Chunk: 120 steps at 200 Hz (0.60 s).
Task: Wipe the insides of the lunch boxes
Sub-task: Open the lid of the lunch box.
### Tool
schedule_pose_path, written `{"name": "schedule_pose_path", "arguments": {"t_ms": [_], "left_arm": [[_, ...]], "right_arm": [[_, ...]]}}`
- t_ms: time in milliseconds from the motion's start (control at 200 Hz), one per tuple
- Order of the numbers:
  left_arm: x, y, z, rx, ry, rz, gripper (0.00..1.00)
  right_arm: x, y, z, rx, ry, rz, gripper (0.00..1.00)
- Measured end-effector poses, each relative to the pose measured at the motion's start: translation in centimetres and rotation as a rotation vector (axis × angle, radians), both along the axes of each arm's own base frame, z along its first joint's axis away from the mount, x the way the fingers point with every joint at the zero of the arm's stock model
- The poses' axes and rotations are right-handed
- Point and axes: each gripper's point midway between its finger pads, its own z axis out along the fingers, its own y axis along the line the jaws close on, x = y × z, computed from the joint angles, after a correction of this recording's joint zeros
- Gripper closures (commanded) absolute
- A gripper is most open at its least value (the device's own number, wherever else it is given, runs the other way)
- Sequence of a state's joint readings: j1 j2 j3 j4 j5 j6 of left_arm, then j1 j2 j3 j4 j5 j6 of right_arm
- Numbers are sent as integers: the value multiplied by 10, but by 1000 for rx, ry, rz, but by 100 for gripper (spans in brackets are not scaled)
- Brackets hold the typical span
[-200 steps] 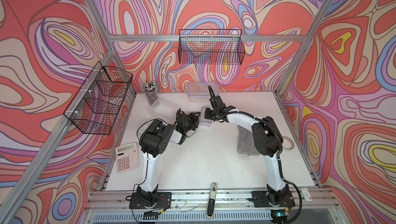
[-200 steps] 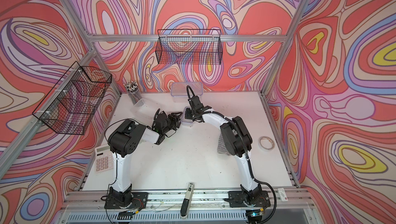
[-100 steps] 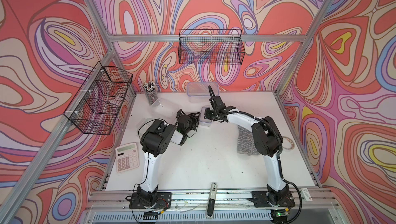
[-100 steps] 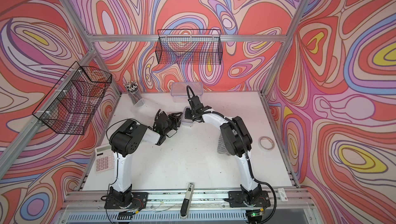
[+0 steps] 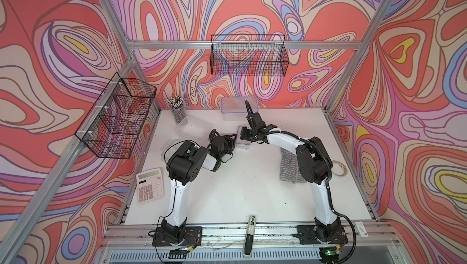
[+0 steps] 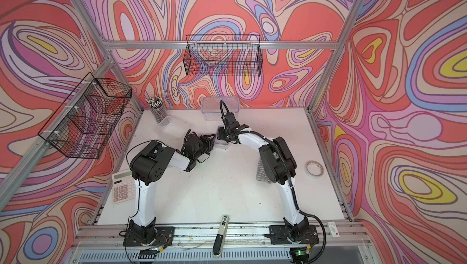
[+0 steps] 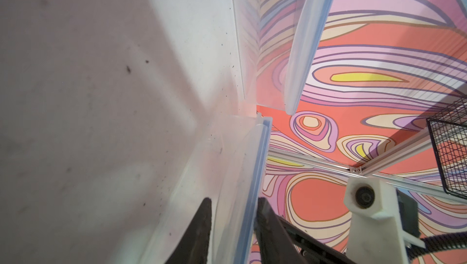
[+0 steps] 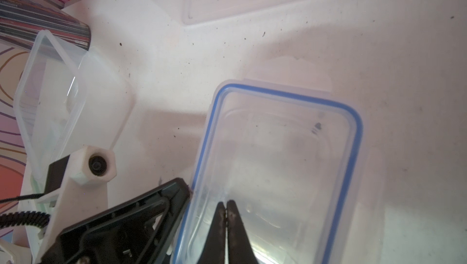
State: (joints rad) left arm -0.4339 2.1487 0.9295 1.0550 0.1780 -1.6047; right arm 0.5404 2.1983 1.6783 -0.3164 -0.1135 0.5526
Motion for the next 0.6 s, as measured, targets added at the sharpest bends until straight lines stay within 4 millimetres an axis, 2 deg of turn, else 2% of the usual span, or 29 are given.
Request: {"name": "schedule_pose_path", "arguments": {"t_ms": [466,601], "left_arm": [[-1,-3,1,11,-10,-8,84],[-1,-3,1,11,-10,-7,92]], "right_arm": [[1,2,0,13,-3,-1,100],[1,2,0,14,-3,-2,100]]}}
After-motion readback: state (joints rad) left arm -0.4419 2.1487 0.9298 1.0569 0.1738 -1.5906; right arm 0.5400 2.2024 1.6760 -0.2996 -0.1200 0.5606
